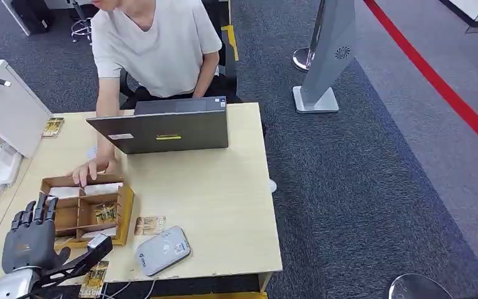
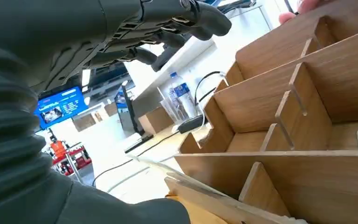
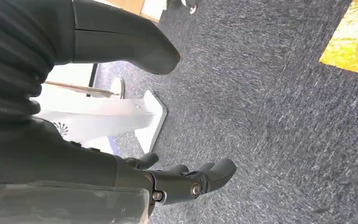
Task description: Pass the card to the sensor for recognition and then transmit it.
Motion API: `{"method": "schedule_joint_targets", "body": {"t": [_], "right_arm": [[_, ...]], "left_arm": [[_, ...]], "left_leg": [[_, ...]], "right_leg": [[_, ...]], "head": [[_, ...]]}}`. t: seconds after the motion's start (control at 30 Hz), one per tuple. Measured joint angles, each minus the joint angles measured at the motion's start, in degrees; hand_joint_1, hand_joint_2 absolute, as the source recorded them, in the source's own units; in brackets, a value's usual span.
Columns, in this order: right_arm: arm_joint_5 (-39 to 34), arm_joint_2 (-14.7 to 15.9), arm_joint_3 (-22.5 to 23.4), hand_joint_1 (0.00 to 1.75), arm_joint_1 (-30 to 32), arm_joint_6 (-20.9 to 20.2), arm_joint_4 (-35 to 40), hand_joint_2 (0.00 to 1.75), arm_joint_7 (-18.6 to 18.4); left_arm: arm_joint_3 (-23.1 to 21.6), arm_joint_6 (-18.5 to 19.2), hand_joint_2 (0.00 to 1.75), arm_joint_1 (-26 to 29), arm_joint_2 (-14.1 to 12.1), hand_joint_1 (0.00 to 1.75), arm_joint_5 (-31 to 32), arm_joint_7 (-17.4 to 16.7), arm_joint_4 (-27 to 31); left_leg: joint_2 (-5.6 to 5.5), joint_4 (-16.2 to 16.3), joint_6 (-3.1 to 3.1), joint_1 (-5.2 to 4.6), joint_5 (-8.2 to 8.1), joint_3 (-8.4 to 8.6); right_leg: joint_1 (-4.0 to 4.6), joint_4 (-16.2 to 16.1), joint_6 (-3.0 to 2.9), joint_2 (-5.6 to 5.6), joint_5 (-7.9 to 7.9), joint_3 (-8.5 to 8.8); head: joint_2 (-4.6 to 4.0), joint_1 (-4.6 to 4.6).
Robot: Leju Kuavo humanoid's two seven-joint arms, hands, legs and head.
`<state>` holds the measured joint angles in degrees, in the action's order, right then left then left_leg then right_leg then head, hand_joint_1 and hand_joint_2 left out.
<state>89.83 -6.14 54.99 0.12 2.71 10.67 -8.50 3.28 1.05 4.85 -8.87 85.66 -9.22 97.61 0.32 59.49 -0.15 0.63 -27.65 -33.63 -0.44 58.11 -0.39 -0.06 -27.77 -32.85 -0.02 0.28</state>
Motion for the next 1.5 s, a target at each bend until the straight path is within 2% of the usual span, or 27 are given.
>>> {"method": "schedule_joint_targets", "body": {"t": [0.47,0.5,0.53,1.33,1.5], "right_arm": [[0.0,0.0,-0.1,0.0,0.0,0.0,0.0,1.75,-0.2],[0.0,0.0,-0.1,0.0,0.0,0.0,0.0,1.75,-0.2],[0.0,0.0,-0.1,0.0,0.0,0.0,0.0,1.75,-0.2],[0.0,0.0,-0.8,0.0,0.0,0.0,0.1,1.75,0.0],[0.0,0.0,-0.8,0.0,0.0,0.1,0.1,1.75,0.3]], "left_arm": [[0.6,1.0,1.75,0.0,0.6,0.0,0.2,-1.1,0.0],[0.6,1.1,1.75,0.0,0.6,0.37,0.2,-1.1,0.0],[0.6,1.2,1.75,0.0,0.7,1.75,0.2,-1.1,0.0],[0.7,2.4,1.75,-0.7,0.9,1.75,0.0,-0.5,0.0],[0.8,2.6,1.75,-0.8,0.8,1.75,-0.3,0.5,0.0]], "left_leg": [[0.0,0.0,-0.02,0.0,0.01,0.0],[0.0,0.0,-0.02,0.0,0.02,0.0],[0.0,0.0,-0.02,0.0,0.02,0.0],[0.0,0.0,-0.02,0.0,0.02,0.01],[0.0,0.0,-0.02,0.0,0.02,0.01]], "right_leg": [[0.0,0.0,-0.01,0.0,0.0,0.0],[0.0,0.0,-0.01,0.0,0.0,0.0],[0.0,0.0,-0.01,0.0,0.01,0.0],[0.0,0.0,-0.03,0.0,0.02,0.0],[0.0,0.0,-0.03,0.0,0.02,0.0]], "head": [[0.0,0.0],[0.02,0.0],[0.0,0.0],[0.02,0.0],[0.0,-0.02]]}}
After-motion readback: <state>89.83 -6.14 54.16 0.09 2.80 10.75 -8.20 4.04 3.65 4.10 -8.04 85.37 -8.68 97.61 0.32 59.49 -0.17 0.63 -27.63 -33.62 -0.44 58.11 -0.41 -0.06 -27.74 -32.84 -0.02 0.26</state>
